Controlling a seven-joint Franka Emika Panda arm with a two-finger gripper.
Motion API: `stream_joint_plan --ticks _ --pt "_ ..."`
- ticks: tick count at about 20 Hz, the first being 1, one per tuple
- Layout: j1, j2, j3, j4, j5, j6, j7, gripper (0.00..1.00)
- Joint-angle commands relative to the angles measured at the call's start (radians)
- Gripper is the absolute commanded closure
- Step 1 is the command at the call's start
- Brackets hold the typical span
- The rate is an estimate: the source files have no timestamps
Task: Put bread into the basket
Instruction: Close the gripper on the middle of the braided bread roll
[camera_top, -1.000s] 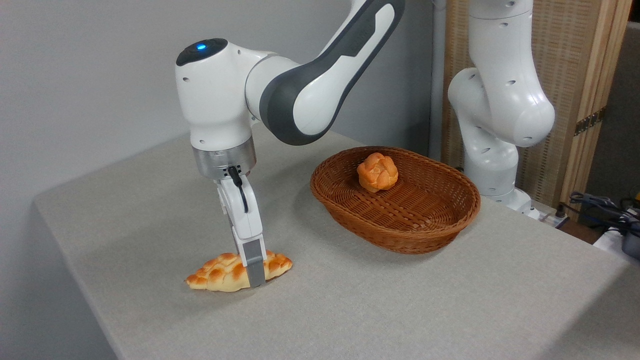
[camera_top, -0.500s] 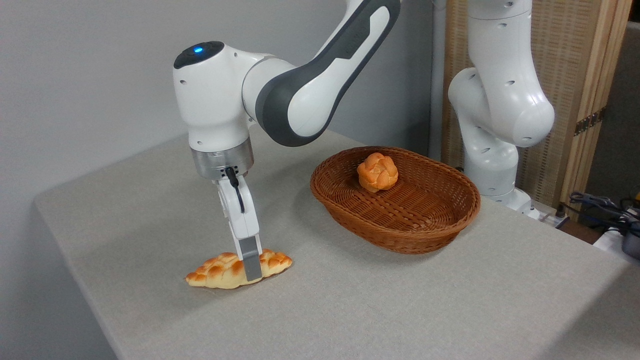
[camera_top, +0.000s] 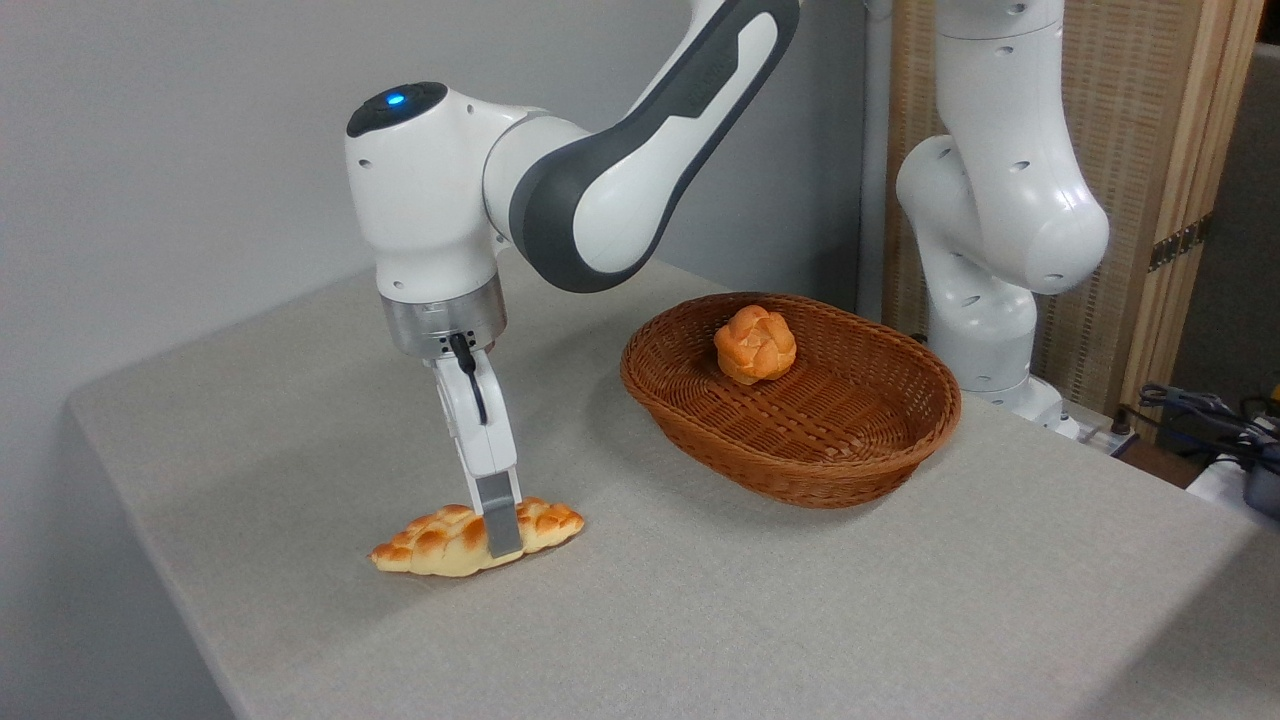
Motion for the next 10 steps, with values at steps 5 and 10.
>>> stream_joint_plan --ticks 5,10 --pt "0.000 -0.025 0.002 0.007 0.004 -0.029 0.016 0.90" --pt "0.000 -0.157 0.003 0.009 -0.001 -0.143 0.016 0.89"
